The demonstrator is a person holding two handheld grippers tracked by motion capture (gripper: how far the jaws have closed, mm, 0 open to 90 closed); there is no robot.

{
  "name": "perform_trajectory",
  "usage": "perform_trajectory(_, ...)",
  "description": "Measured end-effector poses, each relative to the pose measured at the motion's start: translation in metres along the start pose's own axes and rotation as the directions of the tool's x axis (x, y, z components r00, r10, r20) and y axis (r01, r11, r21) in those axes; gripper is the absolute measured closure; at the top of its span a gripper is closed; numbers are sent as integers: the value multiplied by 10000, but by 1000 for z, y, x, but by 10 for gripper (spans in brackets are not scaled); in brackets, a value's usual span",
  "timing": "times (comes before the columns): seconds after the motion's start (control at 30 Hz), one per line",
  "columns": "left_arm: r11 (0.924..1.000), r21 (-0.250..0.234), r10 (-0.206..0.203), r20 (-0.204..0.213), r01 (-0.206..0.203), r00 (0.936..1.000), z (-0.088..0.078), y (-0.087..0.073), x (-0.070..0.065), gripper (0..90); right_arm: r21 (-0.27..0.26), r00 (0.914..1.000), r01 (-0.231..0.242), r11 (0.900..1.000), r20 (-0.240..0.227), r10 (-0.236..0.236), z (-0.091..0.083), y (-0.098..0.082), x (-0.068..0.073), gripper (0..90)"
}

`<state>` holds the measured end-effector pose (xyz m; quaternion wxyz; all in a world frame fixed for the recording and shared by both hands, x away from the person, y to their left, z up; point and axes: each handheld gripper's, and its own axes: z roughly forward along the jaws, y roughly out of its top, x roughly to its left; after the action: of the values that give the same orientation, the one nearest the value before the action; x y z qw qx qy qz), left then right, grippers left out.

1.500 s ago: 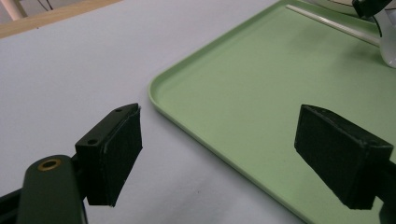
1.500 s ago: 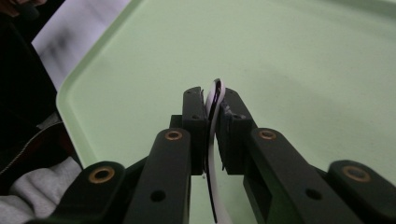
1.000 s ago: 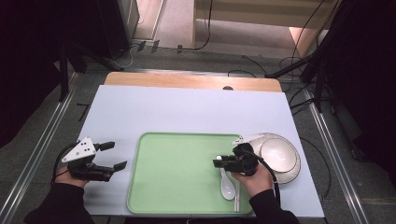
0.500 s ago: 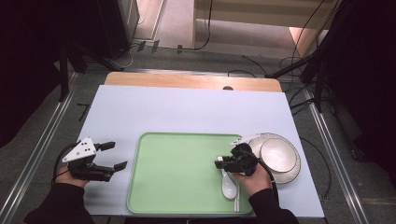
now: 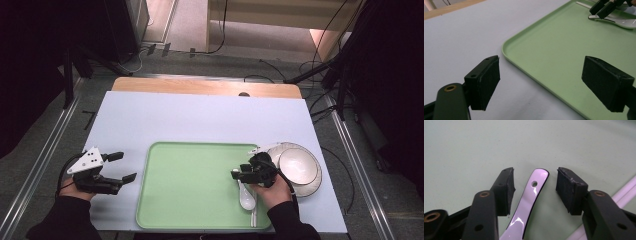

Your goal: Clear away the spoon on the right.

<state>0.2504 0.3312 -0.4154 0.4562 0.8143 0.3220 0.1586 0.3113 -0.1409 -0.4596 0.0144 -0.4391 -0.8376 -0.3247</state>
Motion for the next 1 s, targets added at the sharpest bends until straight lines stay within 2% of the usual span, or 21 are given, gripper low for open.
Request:
perform_trajectory(0.13, 10000, 3, -16, -2, 16, 10000, 0, 0, 0, 151, -255, 9999, -139, 9996, 11, 139, -7, 3, -2, 438)
perform_trajectory(0.27, 10000, -12, 3, -7, -3, 10000, 0, 0, 0, 150, -663, 9999, -90, 9978, -101, 84, -20, 5, -3, 417)
perform_trajectory(0.37, 10000, 5, -10, -9, 10, 10000, 0, 0, 0, 150, -839, 9998, -171, 9963, -152, 159, -29, 6, -4, 408)
perform_trajectory(0.53, 10000, -20, -16, -21, 16, 10000, -1, 0, 1, 151, -1222, 9991, -58, 9925, -419, 6, -43, 6, -9, 423)
perform_trajectory(0.6, 10000, 4, -13, 11, 13, 10000, 0, 0, 0, 151, -1452, 9989, 12, 9894, -459, -80, -49, 5, -12, 423)
perform_trajectory(0.77, 10000, -1, -18, -2, 18, 10000, 0, 0, 1, 151, -1808, 9980, -254, 9832, -623, 143, -62, 3, -22, 415)
perform_trajectory(1.0, 10000, -31, 23, 53, -22, 10000, 2, 1, 0, 150, -2183, 9980, -448, 9749, -530, 340, -78, 0, -36, 395)
